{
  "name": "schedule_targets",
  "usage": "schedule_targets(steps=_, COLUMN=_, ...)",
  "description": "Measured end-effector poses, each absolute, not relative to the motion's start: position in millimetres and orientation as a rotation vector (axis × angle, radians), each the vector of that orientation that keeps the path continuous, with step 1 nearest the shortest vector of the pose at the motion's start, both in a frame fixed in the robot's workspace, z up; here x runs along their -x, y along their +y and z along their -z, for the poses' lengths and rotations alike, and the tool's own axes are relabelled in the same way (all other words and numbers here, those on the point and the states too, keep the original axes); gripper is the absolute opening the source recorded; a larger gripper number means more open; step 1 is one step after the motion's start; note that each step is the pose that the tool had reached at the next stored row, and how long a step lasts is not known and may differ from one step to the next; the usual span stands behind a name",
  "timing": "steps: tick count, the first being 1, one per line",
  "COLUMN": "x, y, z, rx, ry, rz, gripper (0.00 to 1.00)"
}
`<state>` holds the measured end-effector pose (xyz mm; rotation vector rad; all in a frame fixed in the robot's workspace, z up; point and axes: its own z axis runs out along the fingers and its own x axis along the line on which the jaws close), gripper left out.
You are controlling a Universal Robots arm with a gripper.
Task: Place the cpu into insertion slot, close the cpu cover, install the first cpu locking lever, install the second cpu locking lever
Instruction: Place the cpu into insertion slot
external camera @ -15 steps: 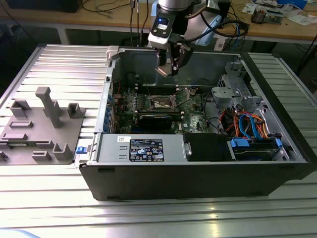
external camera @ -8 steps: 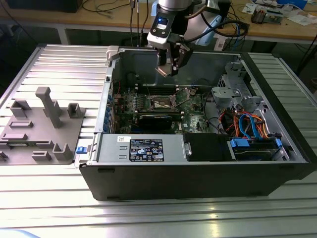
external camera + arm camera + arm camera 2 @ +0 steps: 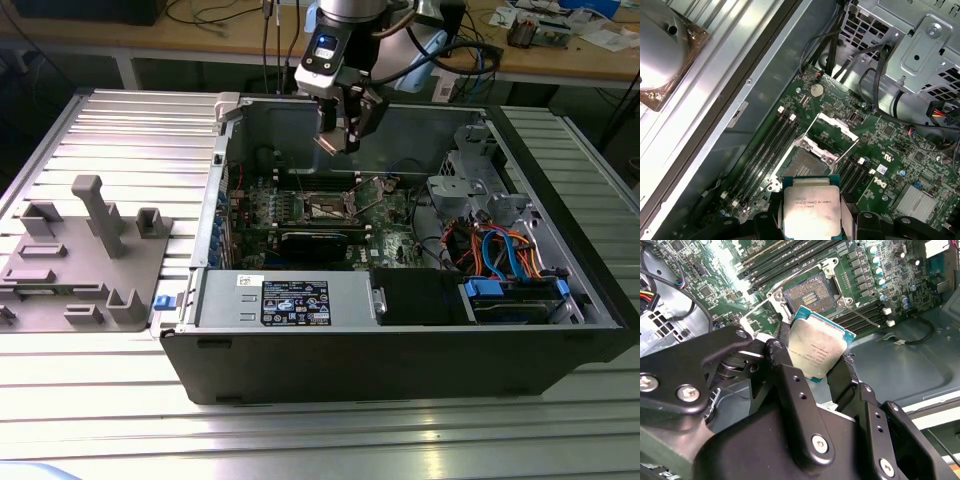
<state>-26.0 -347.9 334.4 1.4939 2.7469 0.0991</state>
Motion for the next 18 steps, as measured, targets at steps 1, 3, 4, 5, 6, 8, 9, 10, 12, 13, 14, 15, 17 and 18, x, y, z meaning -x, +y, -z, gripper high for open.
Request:
schedule_targets(steps=1, x=26.0, y=-347.9, z=-334.4, rx=-1.498, ry=2.744, rz=-0.099, gripper=0.55)
schedule_targets(steps=3, x=26.0, y=-347.9, z=-334.4, rx=-1.508, ry=2.738, rz=-0.099, gripper=0.55)
schedule_targets(steps=4, x=26.0, y=-347.9, z=-334.4, rx=-1.512, ry=2.736, rz=-0.099, gripper=0.55)
schedule_targets(steps=5, x=26.0, y=-347.9, z=-334.4, rx=-1.516, ry=2.734, rz=-0.099, gripper=0.55)
schedule_targets(steps=6, x=26.0, y=-347.9, z=-334.4, rx=-1.52, ry=2.732, rz=-0.099, gripper=0.55)
schedule_targets(steps=8, x=26.0, y=-347.9, z=-334.4, rx=-1.529, ry=2.727, rz=-0.099, gripper=0.55)
schedule_targets(steps=9, x=26.0, y=-347.9, z=-334.4, rx=-1.532, ry=2.725, rz=-0.099, gripper=0.55)
schedule_targets(steps=10, x=26.0, y=-347.9, z=-334.4, rx=-1.536, ry=2.722, rz=-0.099, gripper=0.55)
schedule_targets(steps=12, x=26.0, y=-347.9, z=-334.3, rx=-1.545, ry=2.717, rz=-0.099, gripper=0.55)
schedule_targets(steps=13, x=26.0, y=-347.9, z=-334.4, rx=-1.55, ry=2.714, rz=-0.099, gripper=0.55)
schedule_targets(steps=14, x=26.0, y=-347.9, z=-334.3, rx=-1.554, ry=2.712, rz=-0.099, gripper=0.55)
schedule_targets(steps=15, x=26.0, y=-348.0, z=-334.4, rx=-1.558, ry=2.709, rz=-0.099, gripper=0.55)
schedule_targets(steps=17, x=26.0, y=-347.9, z=-334.3, rx=-1.563, ry=2.706, rz=-0.099, gripper=0.55)
schedule_targets(steps=18, x=26.0, y=-347.9, z=-334.3, rx=-1.566, ry=2.704, rz=-0.098, gripper=0.55)
